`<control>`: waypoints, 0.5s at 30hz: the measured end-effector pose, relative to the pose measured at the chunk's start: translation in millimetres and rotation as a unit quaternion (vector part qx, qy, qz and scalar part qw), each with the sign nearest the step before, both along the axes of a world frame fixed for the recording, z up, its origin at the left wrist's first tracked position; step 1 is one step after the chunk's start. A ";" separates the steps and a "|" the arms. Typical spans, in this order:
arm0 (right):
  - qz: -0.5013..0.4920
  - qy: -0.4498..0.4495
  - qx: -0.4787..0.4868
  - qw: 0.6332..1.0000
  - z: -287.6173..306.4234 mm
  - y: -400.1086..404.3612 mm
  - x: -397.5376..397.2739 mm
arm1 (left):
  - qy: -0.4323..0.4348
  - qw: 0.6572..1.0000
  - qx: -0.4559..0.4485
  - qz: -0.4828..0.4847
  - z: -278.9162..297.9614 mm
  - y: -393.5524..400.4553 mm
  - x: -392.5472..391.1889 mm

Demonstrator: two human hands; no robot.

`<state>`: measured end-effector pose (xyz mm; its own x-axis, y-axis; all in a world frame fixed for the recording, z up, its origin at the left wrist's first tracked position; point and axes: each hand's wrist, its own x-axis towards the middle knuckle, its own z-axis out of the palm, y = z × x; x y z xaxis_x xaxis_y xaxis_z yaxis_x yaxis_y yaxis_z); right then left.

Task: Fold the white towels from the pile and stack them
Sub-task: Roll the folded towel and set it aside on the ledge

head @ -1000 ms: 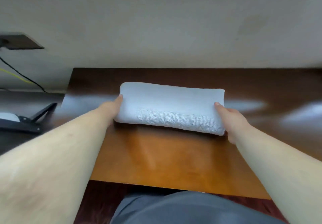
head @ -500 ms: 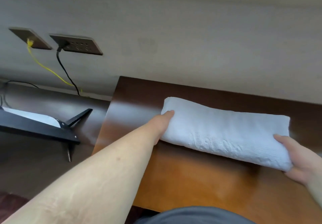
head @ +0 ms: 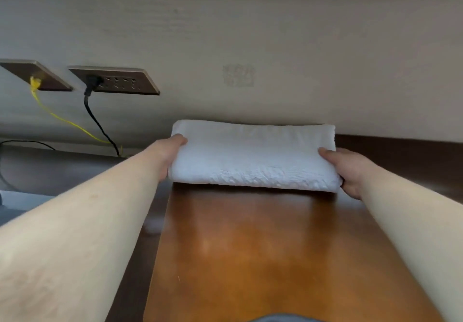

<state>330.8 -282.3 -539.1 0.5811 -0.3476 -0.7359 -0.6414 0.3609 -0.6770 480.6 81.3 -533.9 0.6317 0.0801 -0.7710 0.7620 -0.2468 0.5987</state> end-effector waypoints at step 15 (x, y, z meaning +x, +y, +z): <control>0.113 0.129 -0.283 0.944 -1.3 9.6 -5.2 | -0.006 0.977 0.185 -0.109 -25.6 0.2 4.0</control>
<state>325.6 -272.7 -540.4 0.5141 -0.6164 -0.5964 -0.8288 -0.1779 -0.5305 484.6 81.5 -559.5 0.6731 0.2147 -0.7077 0.6613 -0.6033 0.4459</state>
